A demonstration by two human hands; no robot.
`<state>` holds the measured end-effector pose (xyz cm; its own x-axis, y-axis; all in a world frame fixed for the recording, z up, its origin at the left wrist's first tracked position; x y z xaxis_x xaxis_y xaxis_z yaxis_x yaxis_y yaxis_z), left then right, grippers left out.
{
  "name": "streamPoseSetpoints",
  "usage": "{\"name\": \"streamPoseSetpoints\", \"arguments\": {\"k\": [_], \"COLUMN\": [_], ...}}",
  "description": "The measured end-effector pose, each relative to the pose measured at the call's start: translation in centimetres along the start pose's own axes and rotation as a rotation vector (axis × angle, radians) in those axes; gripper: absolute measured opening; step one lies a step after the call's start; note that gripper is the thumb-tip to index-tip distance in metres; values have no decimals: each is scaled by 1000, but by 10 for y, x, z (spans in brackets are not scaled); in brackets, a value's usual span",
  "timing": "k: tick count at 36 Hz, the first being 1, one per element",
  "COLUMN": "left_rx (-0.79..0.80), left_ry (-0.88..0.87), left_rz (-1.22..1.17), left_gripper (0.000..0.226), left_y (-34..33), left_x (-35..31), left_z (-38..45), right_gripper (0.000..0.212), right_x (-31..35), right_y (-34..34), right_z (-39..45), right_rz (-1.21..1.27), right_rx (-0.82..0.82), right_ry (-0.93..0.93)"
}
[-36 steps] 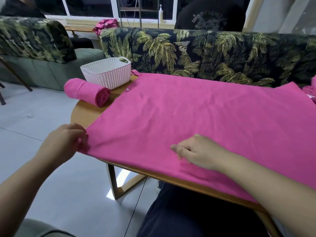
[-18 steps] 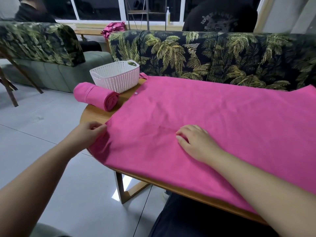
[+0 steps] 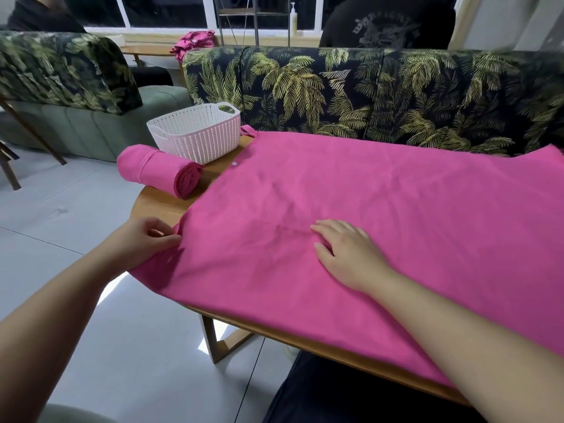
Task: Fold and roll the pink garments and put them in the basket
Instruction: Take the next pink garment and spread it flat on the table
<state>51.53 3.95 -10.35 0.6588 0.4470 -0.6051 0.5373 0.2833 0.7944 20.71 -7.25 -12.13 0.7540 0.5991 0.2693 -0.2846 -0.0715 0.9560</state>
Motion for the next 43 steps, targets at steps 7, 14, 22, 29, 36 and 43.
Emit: {"name": "streamPoseSetpoints", "arguments": {"k": [7,14,22,29,36,43], "left_rx": [70,-25,-78,-141,150,51], "left_ry": [3,-56,15,-534,-973,-1075], "left_rz": [116,198,282,288,281,188], "left_gripper": [36,44,24,51,51,39], "left_y": [-4,6,7,-6,-86,-75], "left_x": [5,5,32,-14,-65,-73], "left_z": [-5,0,4,-48,-121,-131], "right_gripper": [55,57,65,53,44,27], "right_x": [0,-3,-5,63,88,89], "right_y": [-17,-16,-8,22,0,8], "right_z": [0,2,4,-44,-106,-109], "right_rz": [-91,-63,-82,4,-104,38], "right_rx": [178,164,153,-37,-31,-113], "right_ry": [13,-1,-31,278,498,497]}}
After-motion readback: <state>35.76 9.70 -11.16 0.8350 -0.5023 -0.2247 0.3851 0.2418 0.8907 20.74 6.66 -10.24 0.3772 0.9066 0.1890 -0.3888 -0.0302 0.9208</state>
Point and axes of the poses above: each hand's wrist, its own z-axis towards the middle knuckle, its own y-axis out of the back of the hand, x = y × z, the point moved 10 cm from there along z, towards the middle knuckle
